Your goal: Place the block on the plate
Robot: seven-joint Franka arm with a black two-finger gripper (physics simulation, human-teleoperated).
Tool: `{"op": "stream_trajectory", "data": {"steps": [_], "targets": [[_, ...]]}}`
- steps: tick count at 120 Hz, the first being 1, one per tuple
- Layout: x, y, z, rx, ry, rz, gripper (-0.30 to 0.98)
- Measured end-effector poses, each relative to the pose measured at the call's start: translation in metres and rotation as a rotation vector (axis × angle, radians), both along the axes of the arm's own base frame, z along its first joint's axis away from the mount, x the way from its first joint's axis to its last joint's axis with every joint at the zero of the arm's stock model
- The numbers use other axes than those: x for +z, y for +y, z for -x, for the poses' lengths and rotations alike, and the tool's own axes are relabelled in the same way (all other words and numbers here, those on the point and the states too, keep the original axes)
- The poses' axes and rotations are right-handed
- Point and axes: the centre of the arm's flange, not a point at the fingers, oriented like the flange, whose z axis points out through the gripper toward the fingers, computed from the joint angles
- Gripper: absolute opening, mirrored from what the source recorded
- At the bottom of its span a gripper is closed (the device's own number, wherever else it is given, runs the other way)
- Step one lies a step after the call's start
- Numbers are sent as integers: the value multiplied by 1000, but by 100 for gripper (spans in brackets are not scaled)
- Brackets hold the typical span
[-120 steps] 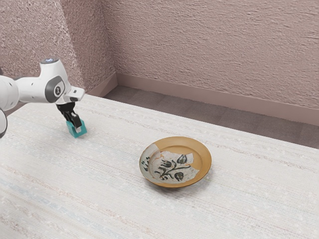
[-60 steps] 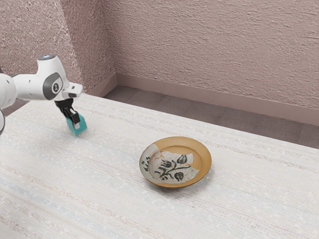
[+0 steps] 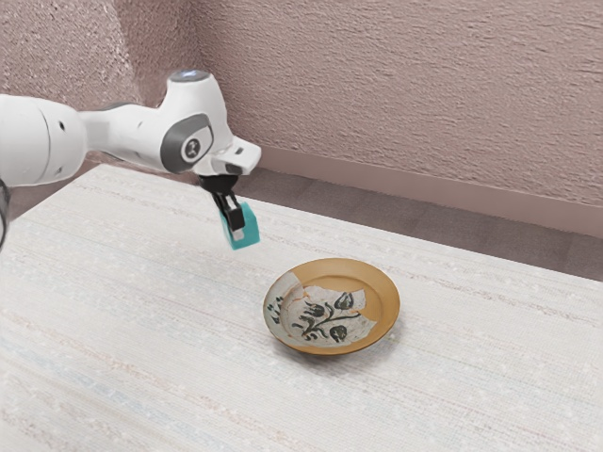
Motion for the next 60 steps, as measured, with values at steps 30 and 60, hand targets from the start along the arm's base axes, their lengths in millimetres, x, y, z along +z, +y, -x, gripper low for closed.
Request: {"op": "stream_trajectory", "data": {"steps": [30, 60], "targets": [[5, -123, 21, -111, 14, 30, 39], [-3, -196, 35, -159, 34, 66, 40]]}}
